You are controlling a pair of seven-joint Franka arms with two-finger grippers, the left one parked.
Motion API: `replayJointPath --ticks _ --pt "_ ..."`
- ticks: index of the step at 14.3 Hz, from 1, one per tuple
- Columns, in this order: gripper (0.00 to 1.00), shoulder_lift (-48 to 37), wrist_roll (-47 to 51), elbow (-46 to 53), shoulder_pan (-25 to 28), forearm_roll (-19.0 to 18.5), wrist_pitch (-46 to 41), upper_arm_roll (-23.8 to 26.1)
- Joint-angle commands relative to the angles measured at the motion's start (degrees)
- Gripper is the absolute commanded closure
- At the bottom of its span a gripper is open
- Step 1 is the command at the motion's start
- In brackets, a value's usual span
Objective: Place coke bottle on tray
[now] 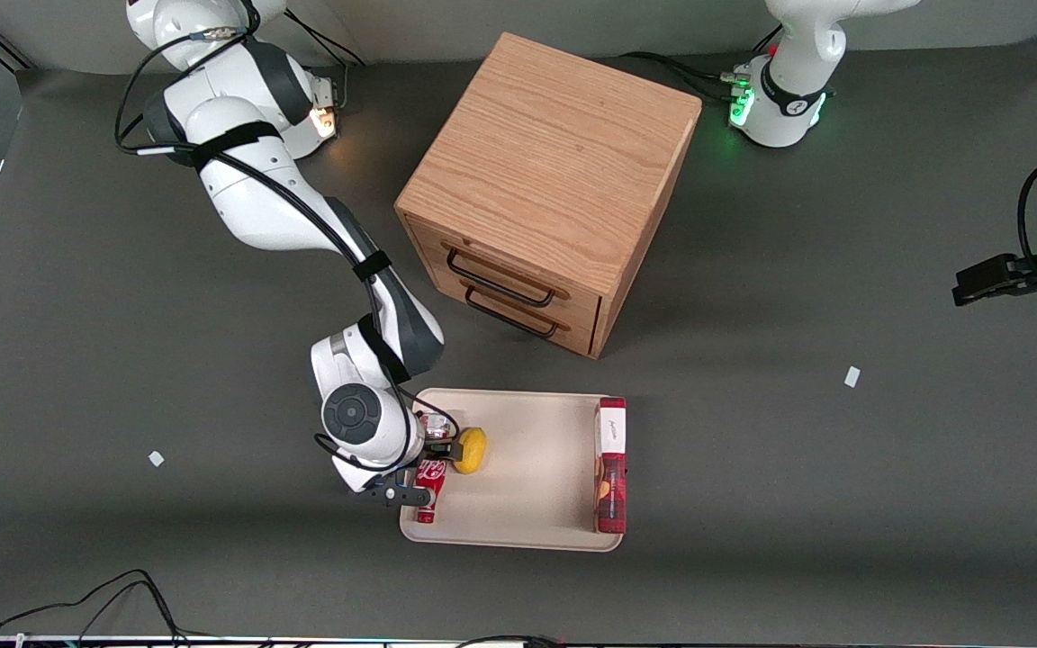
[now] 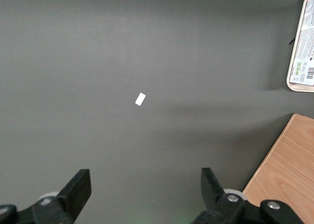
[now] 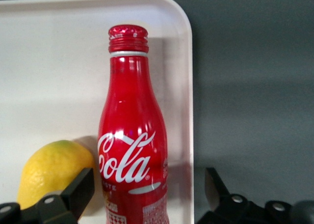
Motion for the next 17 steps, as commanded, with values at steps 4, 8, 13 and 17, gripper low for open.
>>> replayJointPath --ticks 4,8,13,17 --pt "0.00 -3.8 -1.2 -1.1 0.2 0.4 -1.0 0.0" --pt "0.00 -10.9 -0.3 -2.3 -0.2 0.9 -11.1 0.4" --pt "0.00 -26.0 0.8 -17.2 -1.7 3.2 -14.5 0.3" --pt "0.00 -43.1 -0.7 -34.2 -4.1 2.9 -14.7 0.4"
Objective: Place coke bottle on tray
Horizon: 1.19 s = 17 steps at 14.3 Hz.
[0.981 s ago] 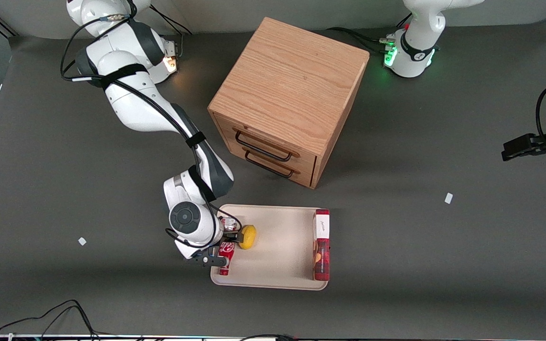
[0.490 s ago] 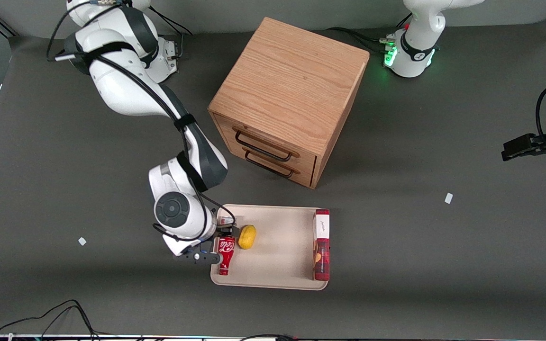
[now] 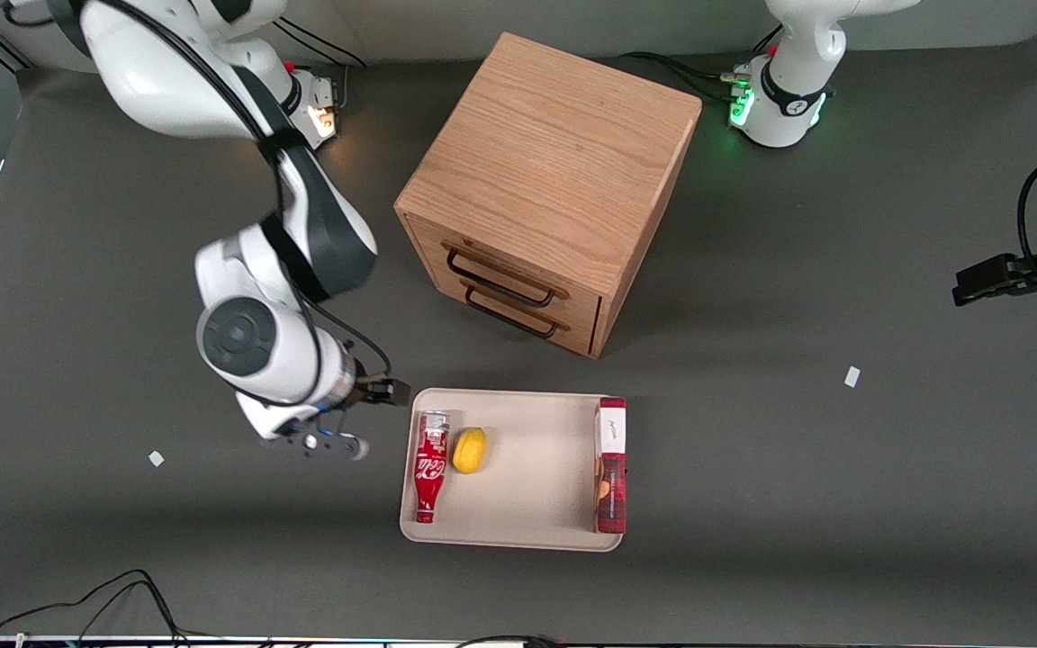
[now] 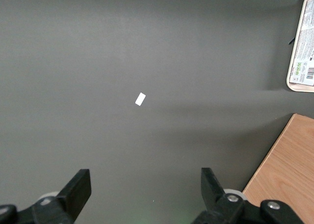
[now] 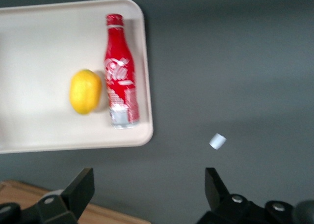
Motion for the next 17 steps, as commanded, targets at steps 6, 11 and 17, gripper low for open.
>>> replayJointPath --ticks 6,11,17 --pt "0.00 -27.3 -17.7 -21.8 -8.2 1.0 -10.7 0.3" --pt "0.00 -33.9 -24.5 -22.2 -10.5 0.8 -17.8 0.3" --pt "0.00 -35.5 -24.1 -20.6 -5.0 0.9 -18.7 -8.9"
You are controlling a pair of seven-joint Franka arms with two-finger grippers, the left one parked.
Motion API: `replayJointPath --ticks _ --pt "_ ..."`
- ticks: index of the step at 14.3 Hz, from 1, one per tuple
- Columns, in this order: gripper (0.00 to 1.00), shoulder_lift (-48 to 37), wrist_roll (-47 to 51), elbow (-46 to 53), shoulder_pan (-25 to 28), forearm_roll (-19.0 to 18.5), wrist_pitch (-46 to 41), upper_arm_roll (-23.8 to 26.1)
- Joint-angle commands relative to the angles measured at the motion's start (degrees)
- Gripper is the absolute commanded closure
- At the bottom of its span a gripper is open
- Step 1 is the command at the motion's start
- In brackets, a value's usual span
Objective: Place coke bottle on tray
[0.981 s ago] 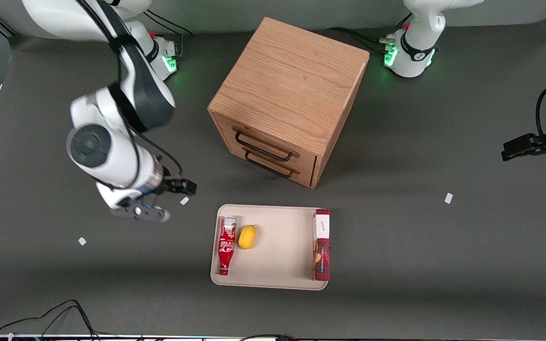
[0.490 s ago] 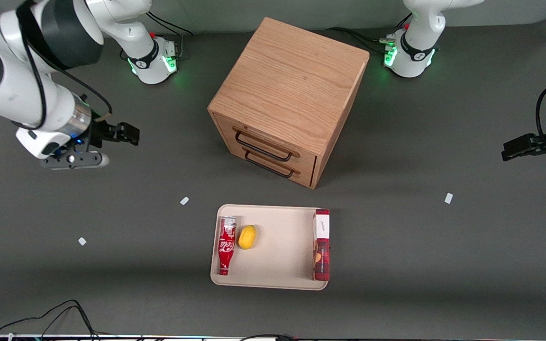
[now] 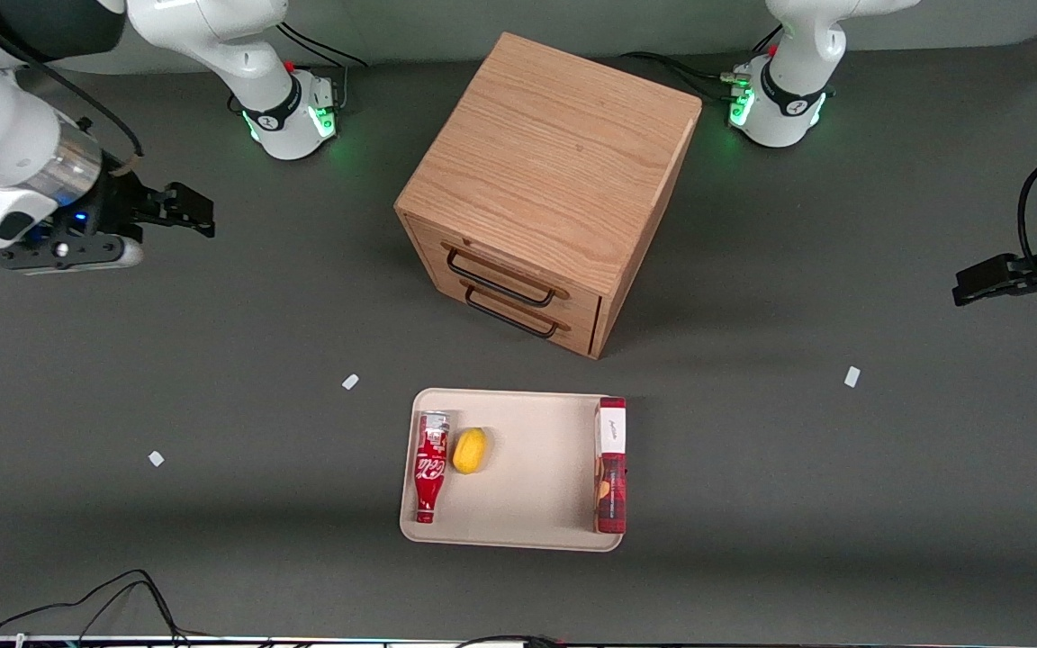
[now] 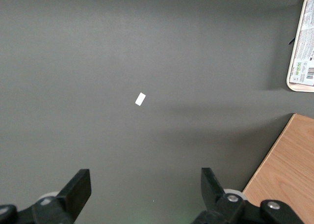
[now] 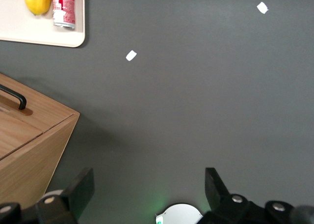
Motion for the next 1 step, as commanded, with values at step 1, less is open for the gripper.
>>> replayJointPath --ticks 1 --pt "0.00 -0.6 -1.0 -0.1 1.9 0.9 -0.3 -2.4"
